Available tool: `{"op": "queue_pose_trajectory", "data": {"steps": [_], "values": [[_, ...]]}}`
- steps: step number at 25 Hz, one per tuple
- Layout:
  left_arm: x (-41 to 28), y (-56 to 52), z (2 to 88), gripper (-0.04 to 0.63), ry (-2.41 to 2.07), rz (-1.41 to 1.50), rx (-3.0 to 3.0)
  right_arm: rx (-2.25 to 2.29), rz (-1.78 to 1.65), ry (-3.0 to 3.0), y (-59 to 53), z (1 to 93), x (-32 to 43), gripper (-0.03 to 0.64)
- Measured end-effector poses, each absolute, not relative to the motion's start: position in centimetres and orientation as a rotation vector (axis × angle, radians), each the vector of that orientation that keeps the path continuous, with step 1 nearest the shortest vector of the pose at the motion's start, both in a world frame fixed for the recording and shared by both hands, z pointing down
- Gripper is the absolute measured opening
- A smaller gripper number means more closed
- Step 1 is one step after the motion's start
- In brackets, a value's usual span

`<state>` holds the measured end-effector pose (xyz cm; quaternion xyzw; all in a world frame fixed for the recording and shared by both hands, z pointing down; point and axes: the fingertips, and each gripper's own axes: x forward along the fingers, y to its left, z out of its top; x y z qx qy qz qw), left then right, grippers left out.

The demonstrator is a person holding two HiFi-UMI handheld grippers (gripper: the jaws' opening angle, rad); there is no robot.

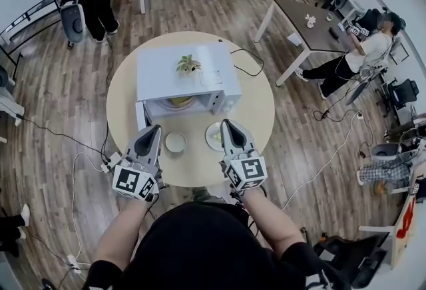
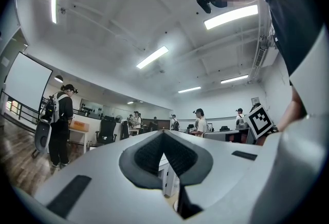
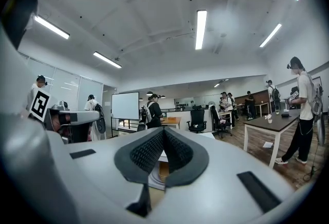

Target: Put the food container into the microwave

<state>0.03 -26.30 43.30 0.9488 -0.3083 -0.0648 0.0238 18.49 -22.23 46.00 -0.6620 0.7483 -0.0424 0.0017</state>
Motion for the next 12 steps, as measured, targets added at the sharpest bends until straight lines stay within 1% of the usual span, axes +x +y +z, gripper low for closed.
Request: {"op": "queue_pose_trajectory", "data": {"steps": [5,12], "values": [[0.2,-26.31,43.21,0.018,-0.946,-0.207,2.936,-2.09,-0.028,2.397,-21.91,45.6,17.93,0.012],[-0.1,-26.13,43.41,0.018,-0.942,-0.203,2.929,-2.11,-0.053,2.386,-21.58,46.1,17.98,0.012]]}}
